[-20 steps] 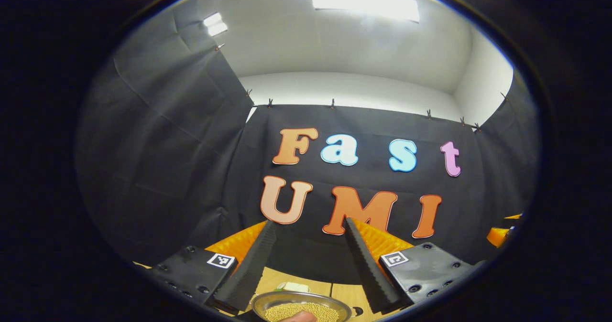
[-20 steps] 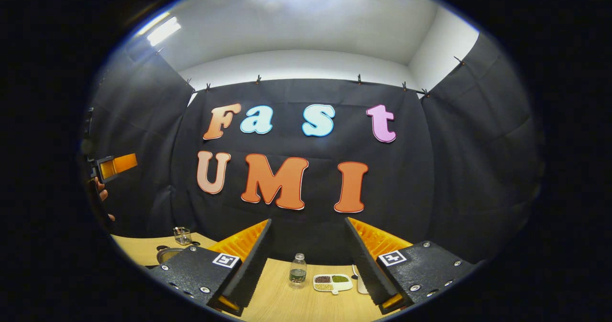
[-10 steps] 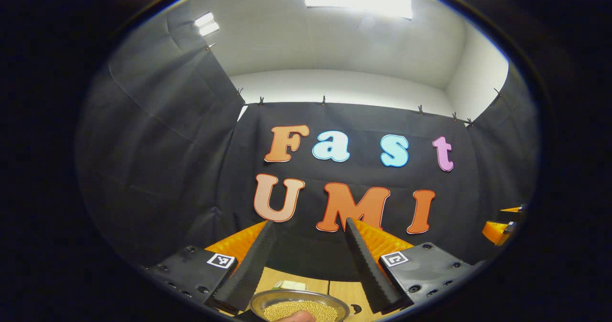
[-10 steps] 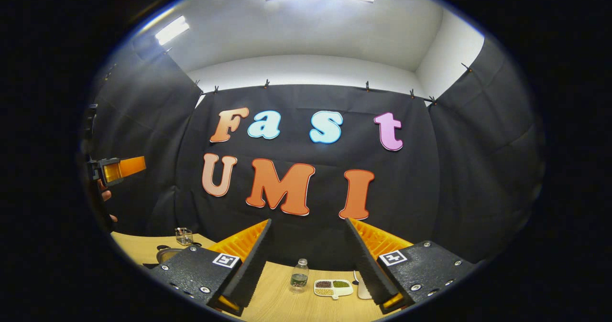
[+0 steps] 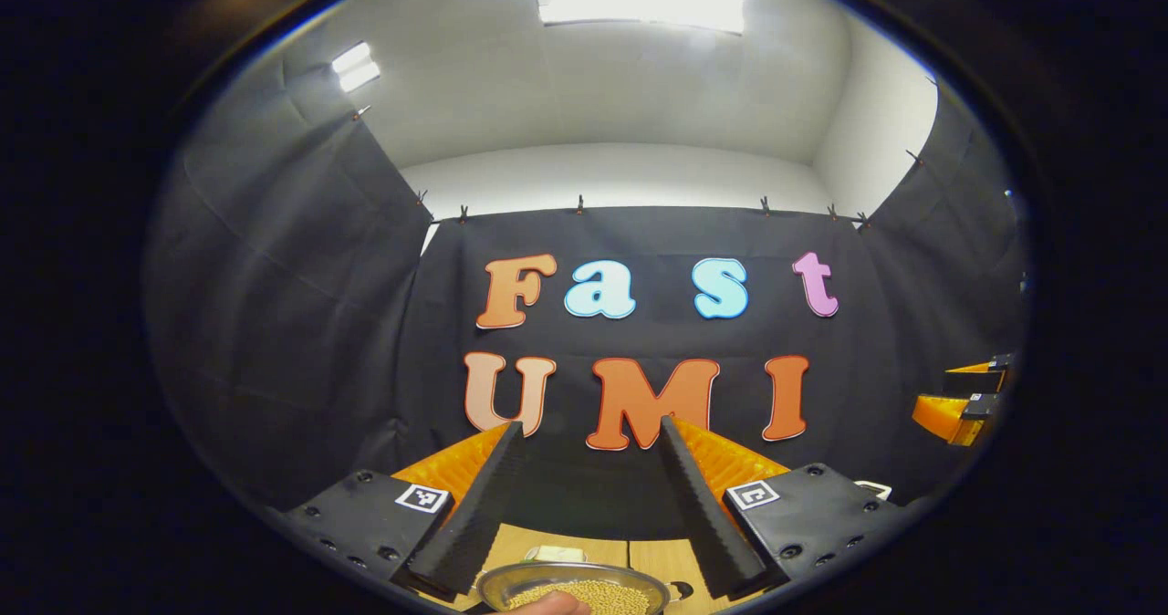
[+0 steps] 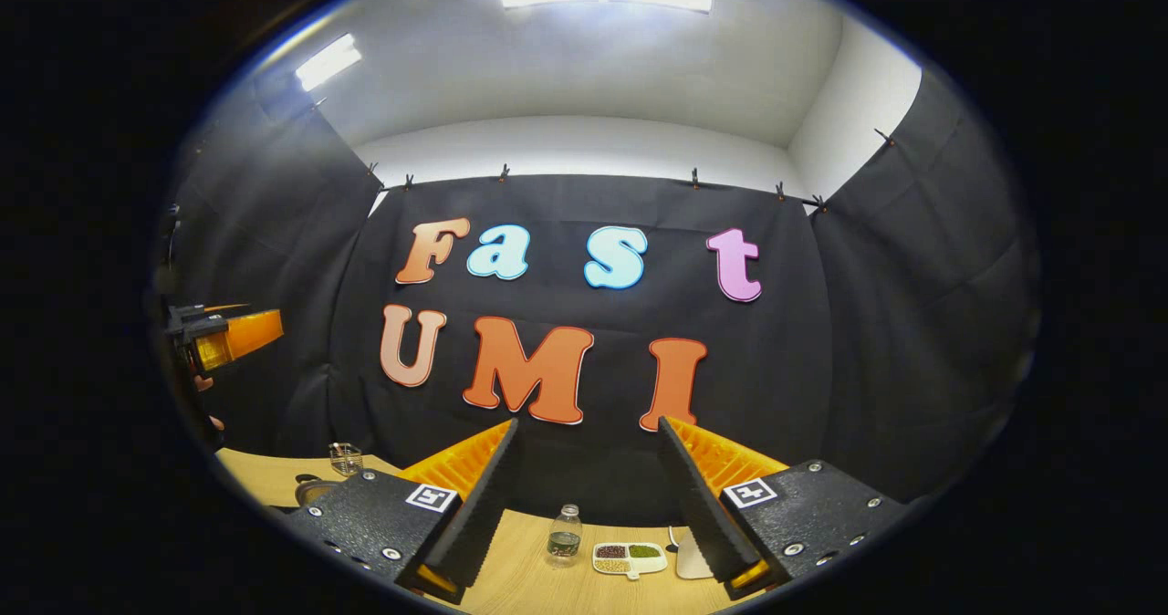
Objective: First push the handle of the pot to place it horizontally, then grasp the pot with both hands and set it on the induction cooktop.
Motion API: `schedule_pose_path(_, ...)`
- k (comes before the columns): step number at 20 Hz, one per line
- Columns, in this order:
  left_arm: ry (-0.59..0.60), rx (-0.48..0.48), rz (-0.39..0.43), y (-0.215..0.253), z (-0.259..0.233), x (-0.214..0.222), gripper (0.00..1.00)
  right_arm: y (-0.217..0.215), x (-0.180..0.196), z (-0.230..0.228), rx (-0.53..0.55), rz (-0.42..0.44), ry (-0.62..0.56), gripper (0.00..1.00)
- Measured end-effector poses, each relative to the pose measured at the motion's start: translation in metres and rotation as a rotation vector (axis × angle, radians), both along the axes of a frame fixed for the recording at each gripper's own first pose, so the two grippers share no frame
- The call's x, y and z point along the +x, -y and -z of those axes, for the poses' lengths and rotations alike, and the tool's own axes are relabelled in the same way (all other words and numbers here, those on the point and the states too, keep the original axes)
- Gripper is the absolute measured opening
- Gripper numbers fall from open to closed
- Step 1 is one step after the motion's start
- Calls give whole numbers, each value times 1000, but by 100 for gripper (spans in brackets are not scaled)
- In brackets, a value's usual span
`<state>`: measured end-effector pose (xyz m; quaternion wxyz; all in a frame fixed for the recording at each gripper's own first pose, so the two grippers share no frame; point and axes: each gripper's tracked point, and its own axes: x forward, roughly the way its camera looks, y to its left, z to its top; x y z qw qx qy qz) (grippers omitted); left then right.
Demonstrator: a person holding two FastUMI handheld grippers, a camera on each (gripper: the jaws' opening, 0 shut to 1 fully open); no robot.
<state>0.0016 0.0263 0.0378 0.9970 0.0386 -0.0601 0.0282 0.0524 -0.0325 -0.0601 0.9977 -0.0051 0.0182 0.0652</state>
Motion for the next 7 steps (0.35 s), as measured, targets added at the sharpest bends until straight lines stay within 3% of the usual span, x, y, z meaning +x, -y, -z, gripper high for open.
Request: schedule_pose_path(7,-12,-24,-5,3,2,1,95,13,-2,4,14,7,-9,91)
